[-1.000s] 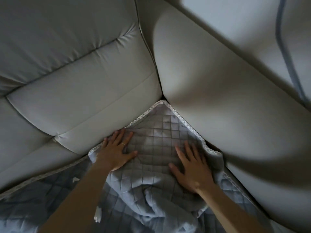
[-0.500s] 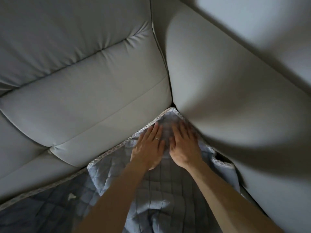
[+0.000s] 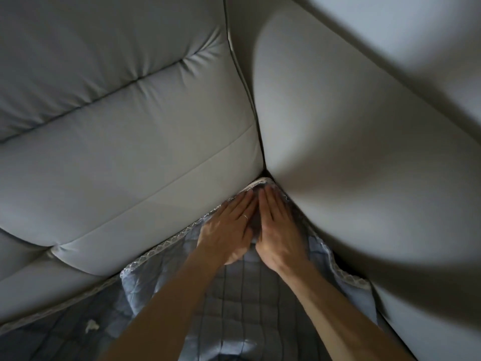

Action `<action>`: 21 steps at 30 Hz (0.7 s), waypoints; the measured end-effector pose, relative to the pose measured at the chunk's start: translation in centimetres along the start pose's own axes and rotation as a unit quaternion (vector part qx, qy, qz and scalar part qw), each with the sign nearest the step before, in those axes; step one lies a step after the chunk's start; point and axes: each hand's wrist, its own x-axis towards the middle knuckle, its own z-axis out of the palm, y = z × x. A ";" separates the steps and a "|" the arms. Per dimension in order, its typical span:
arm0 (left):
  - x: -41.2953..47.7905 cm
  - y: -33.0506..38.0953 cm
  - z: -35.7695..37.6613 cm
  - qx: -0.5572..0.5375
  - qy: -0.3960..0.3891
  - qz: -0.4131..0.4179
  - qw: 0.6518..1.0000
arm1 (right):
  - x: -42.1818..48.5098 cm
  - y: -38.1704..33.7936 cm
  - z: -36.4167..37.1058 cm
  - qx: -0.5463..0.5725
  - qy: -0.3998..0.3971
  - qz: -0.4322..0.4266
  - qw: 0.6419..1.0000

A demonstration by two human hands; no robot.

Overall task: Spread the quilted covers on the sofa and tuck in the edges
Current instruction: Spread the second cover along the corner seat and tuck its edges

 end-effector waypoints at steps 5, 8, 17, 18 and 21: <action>1.3 -0.5 0.9 -0.038 -0.010 -0.041 0.998 | 4.5 1.9 1.0 -0.025 -0.055 -0.013 0.998; 1.8 -1.4 0.7 -0.076 -0.043 -0.048 0.995 | 5.7 2.2 0.7 -0.020 -0.100 -0.005 0.995; -1.9 1.1 -0.2 -0.033 -0.006 -0.118 0.992 | -1.2 0.0 -0.1 -0.030 -0.035 0.055 0.997; -3.8 1.8 -0.3 -0.044 -0.005 -0.144 0.989 | -3.9 -0.6 -0.7 -0.033 -0.031 0.060 0.997; -9.1 4.3 -0.8 -0.046 -0.029 -0.194 0.980 | -11.5 -1.4 -1.5 -0.048 -0.029 0.093 0.994</action>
